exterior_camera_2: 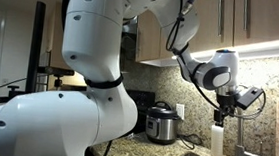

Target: Turn the tap faucet to the left, then open the tap

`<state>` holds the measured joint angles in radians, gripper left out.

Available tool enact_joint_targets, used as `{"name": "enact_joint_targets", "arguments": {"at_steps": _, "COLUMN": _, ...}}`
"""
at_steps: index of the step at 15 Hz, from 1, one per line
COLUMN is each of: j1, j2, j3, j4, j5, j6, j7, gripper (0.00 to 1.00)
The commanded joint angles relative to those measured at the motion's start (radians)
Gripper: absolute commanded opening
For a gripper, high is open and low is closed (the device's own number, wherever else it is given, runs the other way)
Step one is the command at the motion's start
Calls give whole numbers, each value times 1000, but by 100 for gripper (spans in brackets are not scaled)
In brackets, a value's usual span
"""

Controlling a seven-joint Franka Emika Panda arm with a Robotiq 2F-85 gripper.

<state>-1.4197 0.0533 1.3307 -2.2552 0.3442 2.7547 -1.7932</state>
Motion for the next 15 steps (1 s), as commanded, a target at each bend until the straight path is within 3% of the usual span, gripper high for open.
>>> {"name": "enact_joint_targets", "arguments": {"at_steps": 1, "j1": 54, "j2": -4, "j3": -15, "j4": 4, "j5": -103, "j6": 5, "j7": 100, "gripper": 100}}
{"name": "enact_joint_targets", "arguments": {"at_steps": 9, "j1": 82, "j2": -9, "j3": -34, "j4": -2, "j5": -155, "j6": 2, "j7": 146, "gripper": 100}}
{"name": "enact_joint_targets", "arguments": {"at_steps": 15, "j1": 164, "j2": -4, "j3": -39, "j4": 10, "j5": -348, "j6": -50, "j7": 269, "gripper": 100}}
